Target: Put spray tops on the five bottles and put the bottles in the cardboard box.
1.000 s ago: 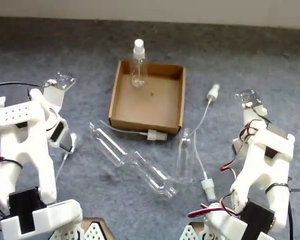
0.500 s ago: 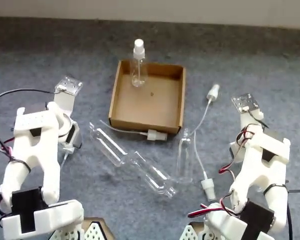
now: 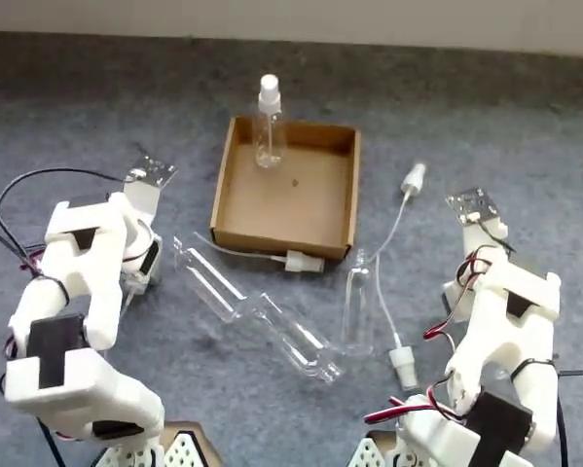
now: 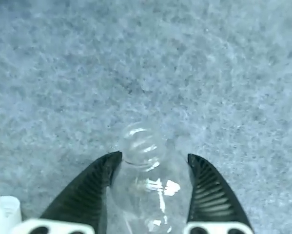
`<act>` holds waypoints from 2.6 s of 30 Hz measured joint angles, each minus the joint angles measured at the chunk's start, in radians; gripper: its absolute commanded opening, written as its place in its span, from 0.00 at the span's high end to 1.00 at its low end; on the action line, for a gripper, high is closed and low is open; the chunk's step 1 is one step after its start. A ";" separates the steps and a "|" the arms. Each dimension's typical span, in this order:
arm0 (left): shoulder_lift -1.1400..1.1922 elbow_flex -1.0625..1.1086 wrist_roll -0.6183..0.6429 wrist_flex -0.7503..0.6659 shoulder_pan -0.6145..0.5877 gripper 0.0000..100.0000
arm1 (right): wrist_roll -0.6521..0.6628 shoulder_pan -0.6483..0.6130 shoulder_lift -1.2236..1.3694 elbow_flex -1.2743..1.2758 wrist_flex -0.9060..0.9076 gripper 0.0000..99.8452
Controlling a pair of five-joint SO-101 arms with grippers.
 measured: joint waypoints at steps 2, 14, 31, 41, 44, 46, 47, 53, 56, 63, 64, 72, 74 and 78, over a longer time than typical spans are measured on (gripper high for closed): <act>-0.025 -0.028 -0.002 0.037 -0.018 0.99 | 0.000 -0.002 0.000 0.000 0.000 0.89; -0.548 -0.310 0.123 0.356 -0.044 0.99 | 0.000 -0.054 -0.031 -0.017 0.000 0.90; -0.861 -0.568 0.506 0.325 0.245 0.99 | -0.471 -0.741 -0.612 -0.031 0.114 0.99; -0.867 -0.644 0.667 0.068 0.526 0.99 | -0.569 -0.925 -0.859 0.210 -0.114 1.00; -0.867 -0.644 0.683 0.043 0.585 0.99 | -0.569 -0.930 -1.003 0.354 -0.181 1.00; -0.867 -0.644 0.683 0.038 0.621 0.99 | -0.569 -0.931 -1.099 0.431 -0.195 1.00; -0.867 -0.644 0.683 0.037 0.641 0.99 | -0.569 -0.931 -1.145 0.465 -0.198 1.00; -0.868 -0.583 0.683 0.034 0.750 0.99 | -0.569 -0.930 -1.413 0.594 -0.195 1.00; -0.867 -0.511 0.683 -0.008 0.763 0.99 | -0.569 -0.930 -1.508 0.606 -0.143 1.00; -0.867 -0.384 0.683 -0.117 0.772 0.99 | -0.569 -0.928 -1.547 0.608 -0.115 1.00; -0.867 -0.368 0.683 -0.127 0.772 0.99 | -0.569 -0.928 -1.547 0.608 -0.115 1.00; -0.865 -0.279 0.683 -0.172 0.830 0.99 | -0.569 -0.928 -1.547 0.608 -0.115 1.00; -0.865 -0.279 0.683 -0.173 0.855 0.99 | -0.569 -0.928 -1.547 0.608 -0.115 1.00; -0.865 -0.279 0.683 -0.175 0.875 0.99 | -0.569 -0.928 -1.547 0.608 -0.115 1.00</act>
